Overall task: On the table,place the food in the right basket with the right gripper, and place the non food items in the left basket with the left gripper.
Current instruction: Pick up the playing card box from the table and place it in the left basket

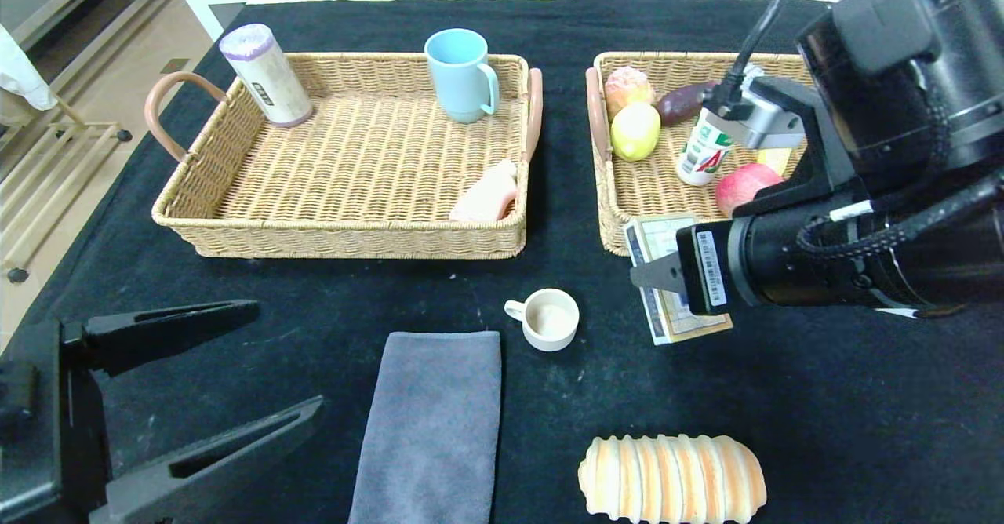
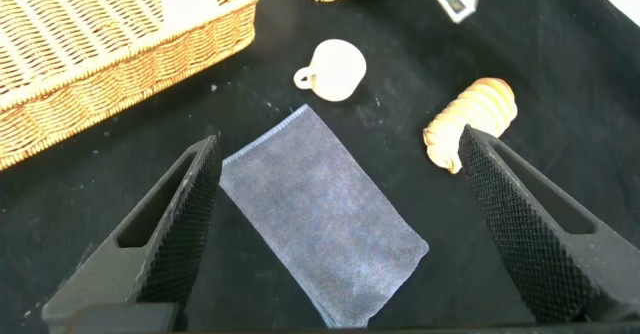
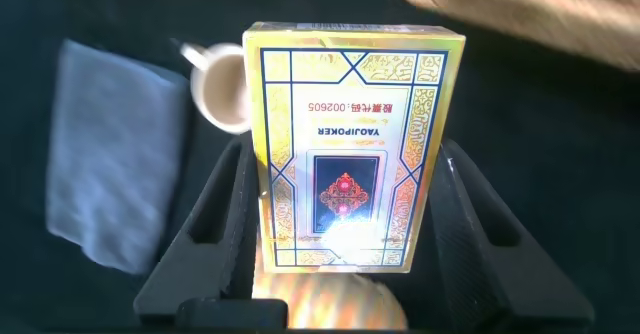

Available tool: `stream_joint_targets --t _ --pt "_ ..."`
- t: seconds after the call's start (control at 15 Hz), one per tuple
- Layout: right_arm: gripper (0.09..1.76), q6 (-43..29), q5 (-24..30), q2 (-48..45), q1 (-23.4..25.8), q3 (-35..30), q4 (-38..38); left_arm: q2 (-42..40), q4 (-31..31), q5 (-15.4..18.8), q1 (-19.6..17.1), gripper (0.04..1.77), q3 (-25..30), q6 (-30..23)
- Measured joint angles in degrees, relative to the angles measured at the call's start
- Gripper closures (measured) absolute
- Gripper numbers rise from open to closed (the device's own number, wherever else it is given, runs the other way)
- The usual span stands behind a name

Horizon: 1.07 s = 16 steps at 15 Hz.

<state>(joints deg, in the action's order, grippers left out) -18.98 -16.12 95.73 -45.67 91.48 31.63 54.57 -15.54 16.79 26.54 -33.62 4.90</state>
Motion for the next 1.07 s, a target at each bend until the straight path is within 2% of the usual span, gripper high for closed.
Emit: stream_joint_targets --t 0.2,0.47,0.73,1.07 --pt "0.79 0.1 -0.1 4.0 -1.6 6.0 -1.0 -0.1 0.0 0.0 0.0 0.09 -0.1 0.0" --pt "0.79 3.8 0.0 9.6 -4.1 10.9 -11.1 -0.6 0.0 -0.1 0.0 0.09 -0.5 -0.1" --pt "0.79 7.2 0.1 14.6 -5.1 15.3 -17.4 -1.0 0.0 -0.9 -0.1 0.09 -1.0 -0.1" --pt "0.79 9.3 0.3 18.7 -5.7 16.2 -31.0 -1.6 0.1 -0.7 -0.1 0.09 -1.4 -0.1"
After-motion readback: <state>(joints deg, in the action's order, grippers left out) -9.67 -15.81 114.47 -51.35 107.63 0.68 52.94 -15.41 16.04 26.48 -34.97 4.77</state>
